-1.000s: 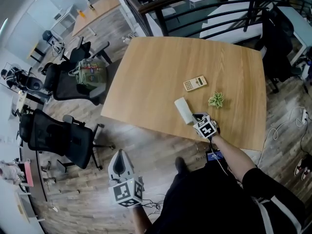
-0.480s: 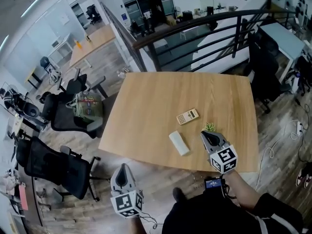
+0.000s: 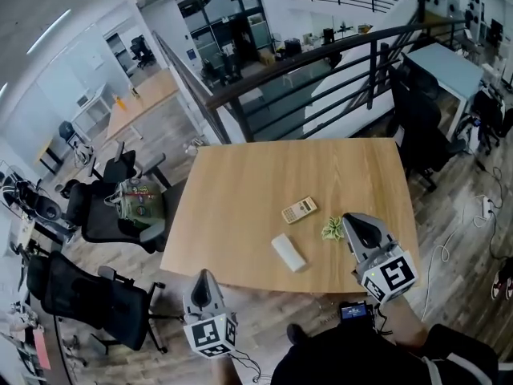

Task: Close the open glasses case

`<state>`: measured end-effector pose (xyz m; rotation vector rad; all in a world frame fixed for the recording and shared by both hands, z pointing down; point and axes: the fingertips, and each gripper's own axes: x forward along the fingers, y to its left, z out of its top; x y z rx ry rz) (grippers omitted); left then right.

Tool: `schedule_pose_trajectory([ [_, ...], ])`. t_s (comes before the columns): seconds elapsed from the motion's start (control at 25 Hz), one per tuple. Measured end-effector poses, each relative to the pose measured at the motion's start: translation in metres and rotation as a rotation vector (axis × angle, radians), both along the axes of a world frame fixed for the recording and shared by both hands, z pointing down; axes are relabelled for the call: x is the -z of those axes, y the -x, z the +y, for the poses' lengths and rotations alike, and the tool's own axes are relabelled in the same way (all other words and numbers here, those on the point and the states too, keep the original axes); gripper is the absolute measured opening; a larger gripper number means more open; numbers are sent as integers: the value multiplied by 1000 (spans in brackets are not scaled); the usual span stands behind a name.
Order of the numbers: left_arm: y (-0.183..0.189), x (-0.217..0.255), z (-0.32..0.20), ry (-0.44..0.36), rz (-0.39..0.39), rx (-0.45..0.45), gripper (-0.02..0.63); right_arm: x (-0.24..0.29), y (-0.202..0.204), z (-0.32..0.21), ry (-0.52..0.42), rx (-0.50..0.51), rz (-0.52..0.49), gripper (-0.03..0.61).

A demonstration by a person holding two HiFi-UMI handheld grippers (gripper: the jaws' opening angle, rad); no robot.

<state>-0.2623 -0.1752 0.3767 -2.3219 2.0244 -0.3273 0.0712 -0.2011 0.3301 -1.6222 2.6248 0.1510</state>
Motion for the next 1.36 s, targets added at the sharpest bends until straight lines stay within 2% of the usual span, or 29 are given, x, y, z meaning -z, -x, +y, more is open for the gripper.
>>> schedule_pose_trajectory([
  [0.4, -34, 6, -9, -6, -34, -74, -2, -4, -10, 3, 20, -39, -6, 14],
  [0.68, -44, 2, -7, 6, -4, -124, -2, -9, -10, 6, 37, -37, 6, 14],
  [1.12, -39, 5, -4, -7, -15, -119, -2, -10, 3, 8, 38, -4, -6, 14],
  [1.36, -29, 11, -18, -65, -11, -95, -2, 1, 17, -13, -36, 30, 7, 14],
])
